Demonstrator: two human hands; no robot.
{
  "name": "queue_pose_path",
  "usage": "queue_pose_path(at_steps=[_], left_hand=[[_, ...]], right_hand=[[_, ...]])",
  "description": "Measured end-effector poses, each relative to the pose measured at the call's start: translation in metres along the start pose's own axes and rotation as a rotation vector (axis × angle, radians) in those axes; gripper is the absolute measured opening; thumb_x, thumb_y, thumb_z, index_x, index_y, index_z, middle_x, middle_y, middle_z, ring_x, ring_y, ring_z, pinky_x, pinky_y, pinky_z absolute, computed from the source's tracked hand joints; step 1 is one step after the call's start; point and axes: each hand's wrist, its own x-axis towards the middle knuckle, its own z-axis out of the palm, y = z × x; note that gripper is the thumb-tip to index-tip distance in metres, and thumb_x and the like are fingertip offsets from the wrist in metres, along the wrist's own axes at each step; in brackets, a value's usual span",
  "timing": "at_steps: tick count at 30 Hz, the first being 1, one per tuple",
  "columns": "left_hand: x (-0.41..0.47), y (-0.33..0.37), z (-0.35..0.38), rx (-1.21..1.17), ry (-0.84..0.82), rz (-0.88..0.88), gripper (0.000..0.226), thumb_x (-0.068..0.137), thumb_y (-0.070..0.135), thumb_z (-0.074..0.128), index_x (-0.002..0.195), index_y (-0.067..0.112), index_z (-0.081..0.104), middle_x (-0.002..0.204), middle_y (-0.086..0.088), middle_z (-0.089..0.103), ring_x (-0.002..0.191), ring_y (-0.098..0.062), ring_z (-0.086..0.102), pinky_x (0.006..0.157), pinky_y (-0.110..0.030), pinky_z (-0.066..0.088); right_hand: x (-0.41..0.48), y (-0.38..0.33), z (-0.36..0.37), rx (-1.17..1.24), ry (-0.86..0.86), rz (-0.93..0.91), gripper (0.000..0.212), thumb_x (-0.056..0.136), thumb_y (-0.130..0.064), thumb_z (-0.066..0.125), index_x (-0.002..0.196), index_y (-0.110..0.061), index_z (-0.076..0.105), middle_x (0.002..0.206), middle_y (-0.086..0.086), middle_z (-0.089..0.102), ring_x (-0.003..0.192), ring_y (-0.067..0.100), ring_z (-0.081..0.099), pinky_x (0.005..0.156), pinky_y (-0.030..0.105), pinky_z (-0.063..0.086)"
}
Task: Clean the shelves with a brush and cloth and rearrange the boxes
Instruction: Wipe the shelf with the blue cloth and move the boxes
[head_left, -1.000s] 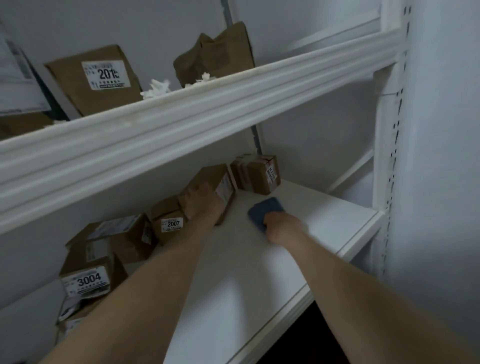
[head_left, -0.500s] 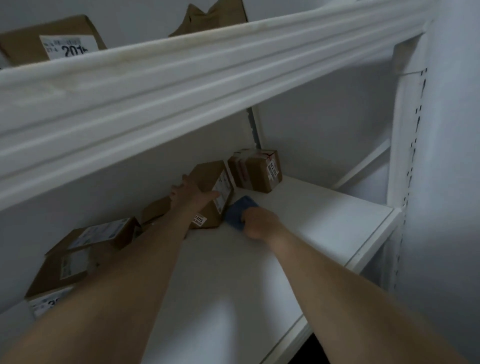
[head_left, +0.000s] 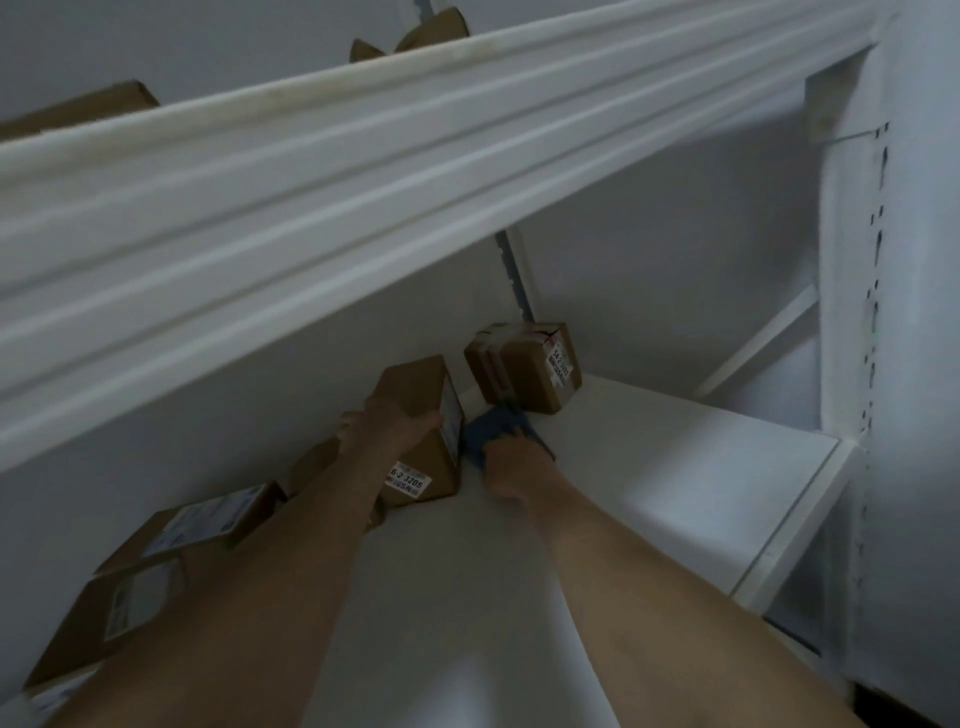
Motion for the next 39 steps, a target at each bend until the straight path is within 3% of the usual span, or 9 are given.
queue_pose_path(at_steps=[4,8,16,19,22,26,29,34,39], left_hand=[[0.004,-0.001,-0.031,-0.097,0.186,-0.104,0.089,0.076,0.069,0.052,0.142,0.014,0.031,0.136,-0.013,0.040,0.126,-0.036,0.033,0.106,-0.043,0.030],[0.000,-0.012,-0.055,-0.105,0.319,-0.126,0.099,0.072,0.074,0.050,0.141,0.006,0.032,0.136,-0.021,0.039,0.124,-0.039,0.036,0.103,-0.043,0.031],[-0.022,0.000,-0.046,-0.063,0.177,-0.130,0.093,0.079,0.074,0.040,0.147,0.012,0.026,0.143,-0.014,0.035,0.129,-0.039,0.030,0.109,-0.044,0.027],[-0.034,0.007,-0.039,-0.058,0.100,-0.088,0.083,0.083,0.073,0.033,0.147,0.021,0.027,0.142,-0.011,0.038,0.130,-0.038,0.032,0.110,-0.044,0.023],[-0.053,0.016,-0.030,-0.146,0.055,-0.135,0.077,0.084,0.071,0.034,0.143,0.022,0.034,0.141,-0.011,0.040,0.128,-0.037,0.032,0.106,-0.041,0.023],[-0.064,0.031,-0.021,-0.300,-0.001,-0.081,0.058,0.090,0.057,0.041,0.138,0.023,0.042,0.141,-0.008,0.043,0.129,-0.033,0.036,0.108,-0.038,0.025],[-0.069,0.043,-0.008,-0.450,-0.037,-0.012,0.071,0.083,0.057,0.056,0.141,0.020,0.038,0.142,-0.009,0.042,0.131,-0.031,0.037,0.110,-0.040,0.031],[-0.078,0.067,0.006,-0.325,-0.030,0.020,0.068,0.085,0.052,0.060,0.131,0.004,0.047,0.138,-0.019,0.043,0.132,-0.033,0.033,0.104,-0.039,0.035],[-0.077,0.062,0.010,-0.344,-0.040,0.055,0.047,0.091,0.025,0.058,0.129,-0.003,0.049,0.133,-0.019,0.052,0.122,-0.032,0.050,0.097,-0.031,0.041]], right_hand=[[0.016,-0.002,0.007,0.031,0.021,-0.032,0.050,0.101,-0.029,0.036,0.147,-0.009,0.034,0.155,0.012,0.025,0.143,0.029,0.020,0.116,0.037,0.019],[0.014,-0.028,0.011,0.045,-0.051,-0.112,0.055,0.100,-0.028,0.039,0.151,-0.009,0.026,0.158,0.012,0.016,0.145,0.030,0.014,0.118,0.041,0.017],[-0.027,-0.063,0.009,0.175,-0.340,-0.288,0.033,0.091,-0.021,0.061,0.118,-0.003,0.064,0.120,0.015,0.062,0.108,0.028,0.059,0.094,0.037,0.049],[-0.047,-0.042,0.004,0.318,-0.273,-0.260,0.038,0.079,-0.035,0.075,0.102,-0.005,0.071,0.100,0.007,0.067,0.096,0.021,0.062,0.089,0.036,0.050],[-0.062,-0.003,-0.012,0.222,-0.187,-0.234,0.032,0.077,-0.033,0.075,0.094,-0.006,0.073,0.092,0.007,0.068,0.088,0.021,0.062,0.080,0.033,0.049],[-0.075,0.054,-0.042,0.010,-0.077,-0.033,0.033,0.084,-0.030,0.067,0.105,-0.004,0.068,0.103,0.012,0.068,0.095,0.026,0.063,0.069,0.026,0.043],[-0.081,0.090,-0.056,-0.081,0.018,0.154,0.041,0.089,-0.027,0.055,0.124,-0.006,0.055,0.116,0.016,0.059,0.109,0.030,0.056,0.083,0.034,0.050],[-0.087,0.121,-0.057,-0.159,0.097,0.421,0.045,0.099,-0.022,0.042,0.142,-0.012,0.040,0.149,0.016,0.029,0.136,0.032,0.029,0.110,0.043,0.032],[-0.093,0.100,-0.058,-0.144,0.049,0.469,0.047,0.096,-0.019,0.044,0.142,-0.006,0.040,0.148,0.017,0.032,0.135,0.036,0.031,0.109,0.049,0.033]])
